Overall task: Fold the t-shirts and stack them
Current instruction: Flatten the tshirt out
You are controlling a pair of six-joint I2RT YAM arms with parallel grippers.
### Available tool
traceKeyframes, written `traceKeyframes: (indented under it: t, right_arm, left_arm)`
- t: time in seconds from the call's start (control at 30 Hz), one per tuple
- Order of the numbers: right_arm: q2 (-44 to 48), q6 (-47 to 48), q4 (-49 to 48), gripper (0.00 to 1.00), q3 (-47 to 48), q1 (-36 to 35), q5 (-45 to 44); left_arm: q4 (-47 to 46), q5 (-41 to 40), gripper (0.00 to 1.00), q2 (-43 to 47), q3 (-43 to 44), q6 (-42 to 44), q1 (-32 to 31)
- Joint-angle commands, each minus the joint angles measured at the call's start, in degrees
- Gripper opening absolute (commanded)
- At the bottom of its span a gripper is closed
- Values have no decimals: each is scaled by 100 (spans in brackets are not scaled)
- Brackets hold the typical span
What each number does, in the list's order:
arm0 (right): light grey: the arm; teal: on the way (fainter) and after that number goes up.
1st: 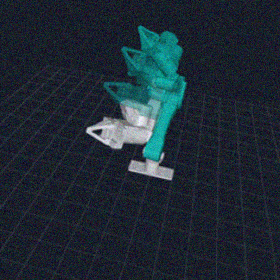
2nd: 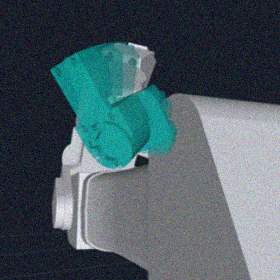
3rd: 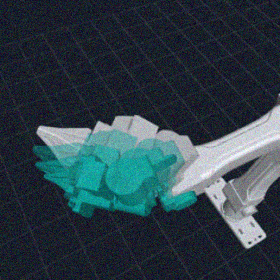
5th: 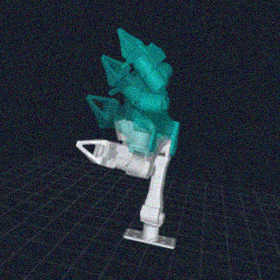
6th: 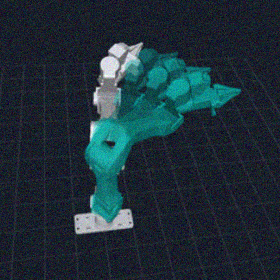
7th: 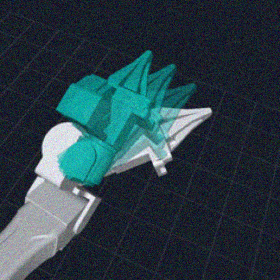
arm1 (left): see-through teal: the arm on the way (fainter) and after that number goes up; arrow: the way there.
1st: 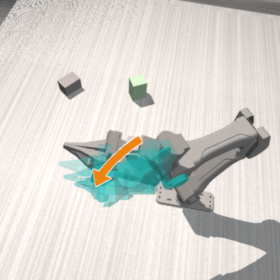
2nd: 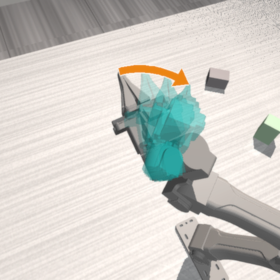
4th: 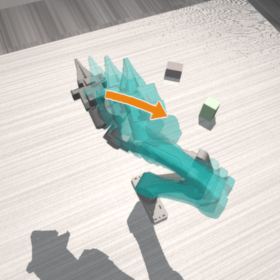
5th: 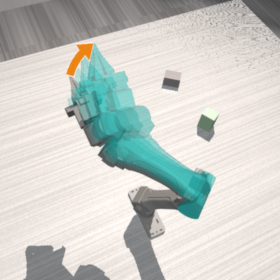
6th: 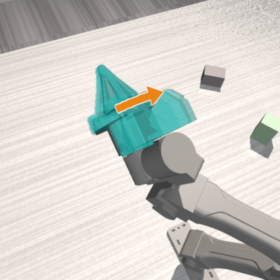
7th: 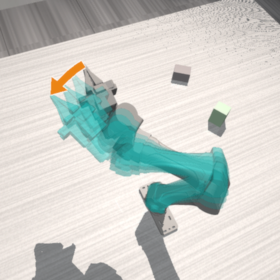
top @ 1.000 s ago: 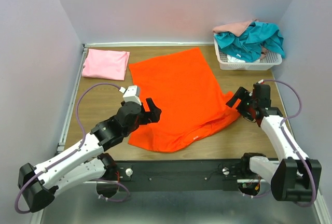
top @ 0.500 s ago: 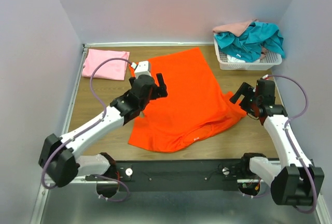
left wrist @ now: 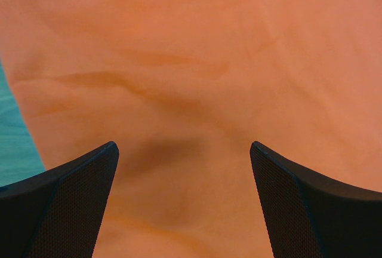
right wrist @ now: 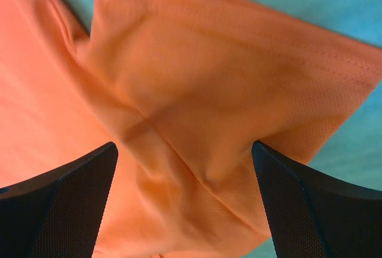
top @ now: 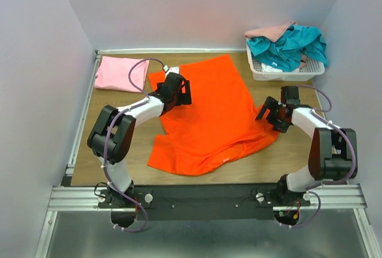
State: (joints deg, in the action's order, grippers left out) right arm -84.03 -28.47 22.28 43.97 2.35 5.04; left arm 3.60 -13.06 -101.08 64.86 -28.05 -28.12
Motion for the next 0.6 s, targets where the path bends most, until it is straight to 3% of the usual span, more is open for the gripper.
traceKeyframes:
  t: [0.0,0.3,0.43,0.57]
  right_arm:
    - [-640,52,-444,100,410,-33,-117]
    - [-2547,297,-637,100,1928,-50,-372]
    - [-2900,438,-655,100,2431,-217,-336]
    - [-2470,631,-690,100,2468,-384,-477]
  left_arm:
    - [-17,295,98,-131,-61,37,43]
    - [-43,945,98,535,-1607,-631,-263]
    - [1,1278,98,1071,-2283,-964,-1167]
    - [-34,1807,98,1721,-2461,-1053,-2108]
